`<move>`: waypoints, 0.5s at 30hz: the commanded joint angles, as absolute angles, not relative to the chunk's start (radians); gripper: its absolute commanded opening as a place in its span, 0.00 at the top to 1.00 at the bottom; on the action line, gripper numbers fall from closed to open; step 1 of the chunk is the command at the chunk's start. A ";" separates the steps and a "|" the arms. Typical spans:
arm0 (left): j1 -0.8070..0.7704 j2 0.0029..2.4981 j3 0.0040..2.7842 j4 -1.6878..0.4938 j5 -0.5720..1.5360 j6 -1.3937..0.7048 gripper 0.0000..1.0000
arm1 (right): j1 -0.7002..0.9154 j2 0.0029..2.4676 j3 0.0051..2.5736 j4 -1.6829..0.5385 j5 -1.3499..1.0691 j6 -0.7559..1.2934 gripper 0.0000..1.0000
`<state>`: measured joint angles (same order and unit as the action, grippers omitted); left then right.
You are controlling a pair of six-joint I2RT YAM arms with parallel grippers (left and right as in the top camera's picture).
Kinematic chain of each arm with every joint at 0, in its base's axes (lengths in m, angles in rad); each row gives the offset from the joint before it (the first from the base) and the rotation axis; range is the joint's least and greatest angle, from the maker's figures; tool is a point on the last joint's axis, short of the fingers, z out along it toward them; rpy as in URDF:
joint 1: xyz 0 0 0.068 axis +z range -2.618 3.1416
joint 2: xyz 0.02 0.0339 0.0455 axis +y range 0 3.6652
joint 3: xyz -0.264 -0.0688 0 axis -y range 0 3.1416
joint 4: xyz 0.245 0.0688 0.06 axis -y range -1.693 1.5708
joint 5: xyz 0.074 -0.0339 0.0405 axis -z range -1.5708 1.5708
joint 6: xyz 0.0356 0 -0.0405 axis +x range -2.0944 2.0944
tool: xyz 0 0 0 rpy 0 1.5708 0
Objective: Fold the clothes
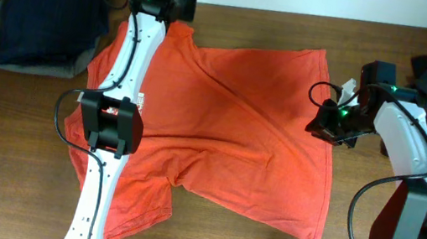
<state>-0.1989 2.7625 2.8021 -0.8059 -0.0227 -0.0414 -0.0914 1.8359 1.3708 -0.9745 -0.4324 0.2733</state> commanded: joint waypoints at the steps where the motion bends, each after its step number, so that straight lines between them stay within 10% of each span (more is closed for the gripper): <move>1: -0.205 2.784 2.794 -0.792 0.046 -0.038 0.50 | -0.084 1.843 1.386 -0.968 -0.434 0.270 0.77; 15: -0.216 2.929 2.794 -0.847 -0.030 -0.005 0.40 | -0.084 1.843 1.386 -1.017 -0.434 0.269 0.78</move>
<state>-0.2142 2.9047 2.7987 -0.8276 0.0074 -0.0357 -0.0914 1.8359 1.3708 -1.0157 -0.4320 0.2733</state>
